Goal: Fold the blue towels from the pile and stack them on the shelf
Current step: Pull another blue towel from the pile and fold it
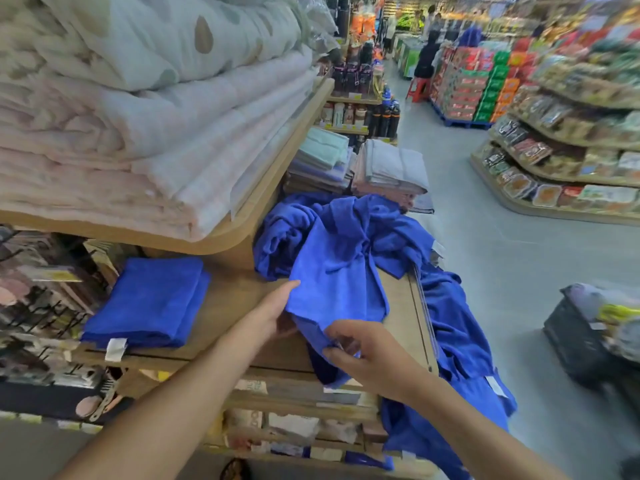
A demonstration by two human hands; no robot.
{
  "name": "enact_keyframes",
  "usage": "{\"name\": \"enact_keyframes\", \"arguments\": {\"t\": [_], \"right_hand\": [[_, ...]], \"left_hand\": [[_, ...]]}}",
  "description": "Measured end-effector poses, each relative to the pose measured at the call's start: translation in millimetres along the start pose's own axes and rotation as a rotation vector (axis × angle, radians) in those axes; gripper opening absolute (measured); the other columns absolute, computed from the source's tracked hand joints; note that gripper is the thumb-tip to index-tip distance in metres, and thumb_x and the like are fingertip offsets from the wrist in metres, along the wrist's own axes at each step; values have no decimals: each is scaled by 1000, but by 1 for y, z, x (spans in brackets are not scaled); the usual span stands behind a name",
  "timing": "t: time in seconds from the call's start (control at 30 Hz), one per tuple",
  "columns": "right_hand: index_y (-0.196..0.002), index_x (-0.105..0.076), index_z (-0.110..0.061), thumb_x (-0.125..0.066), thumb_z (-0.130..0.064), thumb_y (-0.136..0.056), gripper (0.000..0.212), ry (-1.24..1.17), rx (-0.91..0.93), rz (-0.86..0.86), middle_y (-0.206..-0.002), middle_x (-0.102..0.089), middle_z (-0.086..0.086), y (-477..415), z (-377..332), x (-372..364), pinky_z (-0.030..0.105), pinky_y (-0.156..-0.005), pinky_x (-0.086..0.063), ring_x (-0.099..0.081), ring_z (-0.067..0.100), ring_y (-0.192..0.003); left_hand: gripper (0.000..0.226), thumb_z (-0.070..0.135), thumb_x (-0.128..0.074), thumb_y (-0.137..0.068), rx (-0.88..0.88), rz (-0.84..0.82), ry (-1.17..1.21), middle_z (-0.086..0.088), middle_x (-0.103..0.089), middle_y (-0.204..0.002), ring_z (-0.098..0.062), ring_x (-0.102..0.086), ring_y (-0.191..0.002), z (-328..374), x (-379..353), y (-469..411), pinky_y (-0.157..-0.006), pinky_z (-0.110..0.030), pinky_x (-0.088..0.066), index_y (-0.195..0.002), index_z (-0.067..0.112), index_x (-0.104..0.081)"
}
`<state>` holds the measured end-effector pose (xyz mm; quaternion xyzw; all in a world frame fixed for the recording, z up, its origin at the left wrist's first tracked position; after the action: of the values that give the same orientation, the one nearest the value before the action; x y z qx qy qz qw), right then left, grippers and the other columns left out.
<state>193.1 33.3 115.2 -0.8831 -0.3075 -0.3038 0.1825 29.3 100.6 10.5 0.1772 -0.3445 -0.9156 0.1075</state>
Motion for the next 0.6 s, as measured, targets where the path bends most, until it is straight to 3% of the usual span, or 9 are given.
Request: {"name": "enact_keyframes", "arguments": {"t": [0.07,0.1,0.2,0.3,0.37,0.47,0.53,0.6], "right_hand": [[-89,-62,-26,-60,-40,-95,15,20,0,3,-81,-64,-7,4,-5,3,38,-71,-52,-60,13,-74],[-89,-63,-28,-60,-43,-96,17,17,0,5,-82,-65,-8,6,-8,5,35,-72,-52,-61,13,-76],[-88,-65,-29,-59,-49,-95,22,1,-6,26,-84,-65,-9,11,-13,11,31,-74,-52,-62,13,-79],[-82,-63,-31,-59,-49,-95,22,-16,-18,90,-86,-62,-10,15,-11,24,33,-76,-53,-62,13,-82],[-79,-60,-27,-58,-45,-95,24,-65,-14,193,-76,-56,-9,16,-7,39,34,-68,-50,-55,9,-70],[-72,-49,-21,-58,-42,-97,34,-220,-39,333,-66,-37,2,15,7,55,41,-57,-32,-34,26,-62],[-71,-45,-18,-58,-42,-97,38,-267,-48,354,-67,-34,7,11,18,55,44,-58,-28,-32,26,-63],[-76,-52,-16,-59,-40,-97,32,-299,-74,326,-67,-40,6,6,30,44,39,-59,-31,-37,16,-64]], "left_hand": [[30,25,-63,-100,-155,158,-196,-16,-68,-109,-25,-66,-101,25,6,-18,-91,-35,-53,-115,-2,-65],[24,18,-65,-98,-220,215,-273,-17,-64,-111,-25,-62,-103,33,7,-22,-92,-36,-49,-110,-3,-65],[12,8,-66,-96,-310,250,-330,-16,-64,-95,-24,-58,-92,44,2,-33,-73,-33,-47,-86,3,-63],[6,8,-63,-96,-409,188,-266,-15,-64,-89,-25,-59,-91,60,-5,-25,-74,-34,-47,-92,5,-62],[8,13,-64,-93,-503,138,-226,-13,-59,-87,-20,-54,-87,73,-4,-1,-78,-36,-42,-89,10,-59],[14,14,-68,-81,-587,93,-217,5,-57,-77,-8,-51,-74,66,13,48,-73,-24,-39,-76,19,-56],[11,10,-67,-74,-571,0,-317,11,-61,-72,-4,-51,-67,42,29,72,-65,-18,-41,-75,20,-62],[5,13,-63,-72,-458,-127,-554,4,-52,-71,-9,-45,-68,3,45,84,-61,-25,-36,-77,15,-61]]}}
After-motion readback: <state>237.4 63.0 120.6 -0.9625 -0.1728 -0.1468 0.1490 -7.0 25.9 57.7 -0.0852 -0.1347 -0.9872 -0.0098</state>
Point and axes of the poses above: each hand's wrist, its own y-axis away from the middle knuckle, its own x-axis out of the back of the hand, z = x × y, the point moved 8 cm from there along -y, towards the middle knuckle
